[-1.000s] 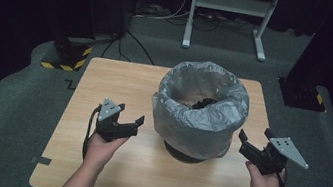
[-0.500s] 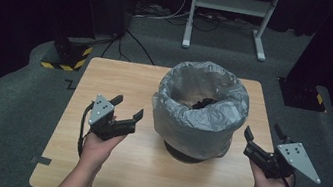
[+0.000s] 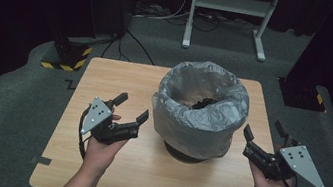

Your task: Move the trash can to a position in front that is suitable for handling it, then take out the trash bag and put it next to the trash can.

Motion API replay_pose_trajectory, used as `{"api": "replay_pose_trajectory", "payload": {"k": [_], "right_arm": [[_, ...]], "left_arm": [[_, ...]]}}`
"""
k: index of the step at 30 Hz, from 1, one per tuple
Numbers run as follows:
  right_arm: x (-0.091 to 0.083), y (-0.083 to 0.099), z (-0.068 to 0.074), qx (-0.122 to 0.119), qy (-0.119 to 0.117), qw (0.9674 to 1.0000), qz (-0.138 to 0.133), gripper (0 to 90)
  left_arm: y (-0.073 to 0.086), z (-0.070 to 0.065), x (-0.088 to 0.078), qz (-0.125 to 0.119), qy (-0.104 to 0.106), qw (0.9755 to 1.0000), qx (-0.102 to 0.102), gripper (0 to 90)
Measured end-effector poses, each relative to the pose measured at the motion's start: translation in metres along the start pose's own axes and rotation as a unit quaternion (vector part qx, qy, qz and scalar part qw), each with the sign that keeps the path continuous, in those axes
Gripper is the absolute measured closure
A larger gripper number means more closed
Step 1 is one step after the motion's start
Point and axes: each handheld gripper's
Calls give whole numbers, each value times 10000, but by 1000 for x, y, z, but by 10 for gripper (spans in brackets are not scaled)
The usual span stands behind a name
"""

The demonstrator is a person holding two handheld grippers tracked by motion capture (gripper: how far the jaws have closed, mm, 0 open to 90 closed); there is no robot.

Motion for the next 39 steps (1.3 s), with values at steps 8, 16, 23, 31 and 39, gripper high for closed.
{"api": "replay_pose_trajectory", "payload": {"k": [8,16,23,31,39], "right_arm": [[-1,-6,6,17,-55,10000,-36,145],[0,-14,12,-79,-98,9999,-118,144],[7,-18,9,-53,-102,9999,-88,140],[21,-32,5,-135,-52,9999,-92,150],[48,-38,4,-53,-91,9995,290,233]], "left_arm": [[-2,-10,1,35,92,9999,-63,149],[-16,-15,19,-151,97,9997,-137,174],[-34,-15,44,-112,79,9996,-227,222],[-39,-18,71,129,-53,9996,-233,260],[-28,-20,84,408,-240,9983,-336,374]]}}
Point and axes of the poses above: each handheld gripper's, and its own axes: x roughly forward along the jaws, y roughly out of its underside, z roughly to its left, and after that the axes turned 6 degrees about -y, right-handed
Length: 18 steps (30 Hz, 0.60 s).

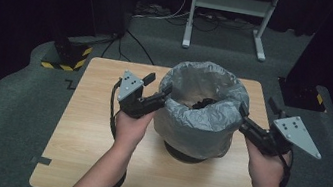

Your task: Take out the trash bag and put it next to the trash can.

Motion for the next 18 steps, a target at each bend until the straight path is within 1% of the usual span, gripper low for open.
{"api": "replay_pose_trajectory", "payload": {"k": [3,5,6,7,8,9,12,15,18], "right_arm": [[9,-1,0,84,12,9999,148,284],[13,0,0,114,4,9996,242,333],[14,0,0,135,22,9994,311,353],[15,2,-1,172,13,9993,345,361],[16,2,-1,235,-16,9990,377,373],[18,3,-1,277,-23,9988,408,387],[22,5,1,293,-55,9984,478,446],[25,6,4,314,0,9977,601,498],[26,7,4,416,42,9971,642,554]], "left_arm": [[2,-3,1,0,14,10000,-20,434],[3,-2,2,49,-17,10000,-23,471],[4,-2,3,60,-38,10000,-64,488],[4,-2,3,60,-38,10000,-64,502],[5,-1,4,79,-38,9999,-112,510],[6,0,4,99,-43,9997,-204,512],[7,-4,2,36,-77,10000,-32,560],[7,-7,1,8,-99,9999,-14,617],[8,-8,1,-22,-140,9999,-36,634]]}}
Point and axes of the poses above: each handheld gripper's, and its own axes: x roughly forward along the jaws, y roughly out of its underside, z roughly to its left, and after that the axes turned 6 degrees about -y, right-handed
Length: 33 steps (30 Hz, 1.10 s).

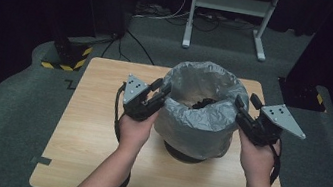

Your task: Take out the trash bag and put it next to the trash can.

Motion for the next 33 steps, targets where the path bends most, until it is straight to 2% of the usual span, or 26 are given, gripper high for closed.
{"api": "replay_pose_trajectory", "payload": {"k": [5,10,13,17,20,21,23,24,29,33], "right_arm": [[0,0,1,-25,48,9999,103,676],[-2,1,4,-142,39,9999,-13,822],[-1,1,6,-192,85,9998,-49,892],[-3,0,10,-279,157,9993,-209,900],[-8,-1,15,-423,230,9978,-464,900],[-10,-2,17,-464,266,9970,-556,900],[-12,-2,20,-531,343,9954,-713,900],[-14,-2,21,-539,361,9950,-765,900],[-16,-5,24,-501,403,9934,-946,900],[-22,-12,26,-488,402,9920,-1094,900]], "left_arm": [[-1,-2,-1,-34,-166,9998,61,694],[-1,0,-1,-29,-118,9999,108,709],[-3,1,-2,-48,-180,9997,170,780],[-3,1,-1,-113,-193,9996,176,869],[-3,1,-2,-185,-199,9995,176,882],[-3,0,-4,-329,-219,9991,175,884],[-3,0,-4,-388,-227,9988,171,887],[-5,1,-6,-492,-213,9984,169,888],[-11,0,-9,-675,-166,9975,158,889],[-23,-3,-16,-868,-118,9960,182,891]]}}
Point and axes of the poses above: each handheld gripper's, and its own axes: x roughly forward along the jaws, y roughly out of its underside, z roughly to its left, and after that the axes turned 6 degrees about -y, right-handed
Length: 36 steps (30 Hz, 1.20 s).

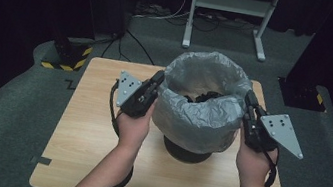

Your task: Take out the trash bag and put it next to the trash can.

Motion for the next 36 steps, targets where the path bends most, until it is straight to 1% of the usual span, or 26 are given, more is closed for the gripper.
{"api": "replay_pose_trajectory", "payload": {"k": [1,2,3,4,10,12,15,17,19,21,22,25,27,28,32,36], "right_arm": [[-1,-3,0,28,-3,10000,-24,900],[-2,-6,-1,8,1,10000,-72,900],[-2,-6,-1,8,1,10000,-72,900],[-3,-11,-1,51,8,9999,-122,900],[-9,-32,0,64,-1,9993,-375,900],[-12,-40,2,59,0,9989,-461,900],[-18,-46,8,25,58,9985,-536,900],[-21,-46,16,-40,55,9984,-567,900],[-24,-46,25,-56,-80,9986,-526,900],[-26,-45,34,27,-216,9986,-472,900],[-26,-44,40,50,-272,9985,-464,900],[-22,-41,56,21,-433,9983,-395,900],[-18,-39,67,-8,-550,9979,-329,900],[-16,-37,73,-11,-610,9977,-293,900],[-7,-30,98,-140,-826,9964,-116,900],[2,-21,123,-420,-1038,9937,80,900]], "left_arm": [[-3,-1,-1,-30,28,10000,-21,891],[-8,-2,-2,-98,48,9999,-44,891],[-8,-2,-2,-98,48,9999,-44,891],[-12,-3,-3,-145,68,9999,-50,891],[-31,-10,-9,-407,183,9990,6,891],[-32,-10,-11,-418,176,9990,40,891],[-28,-8,-13,-365,181,9992,2,891],[-22,-8,-13,-301,177,9994,5,891],[-17,-7,-12,-211,167,9996,-8,891],[-12,-6,-11,-151,169,9997,-49,891],[-10,-6,-10,-129,159,9998,-28,891],[-6,-5,-10,-80,182,9998,-67,891],[-5,-6,-10,-69,191,9998,-38,891],[-4,-6,-10,-64,204,9998,-61,891],[-1,-7,-10,-22,242,9997,-54,891],[2,-8,-11,16,297,9995,-48,892]]}}
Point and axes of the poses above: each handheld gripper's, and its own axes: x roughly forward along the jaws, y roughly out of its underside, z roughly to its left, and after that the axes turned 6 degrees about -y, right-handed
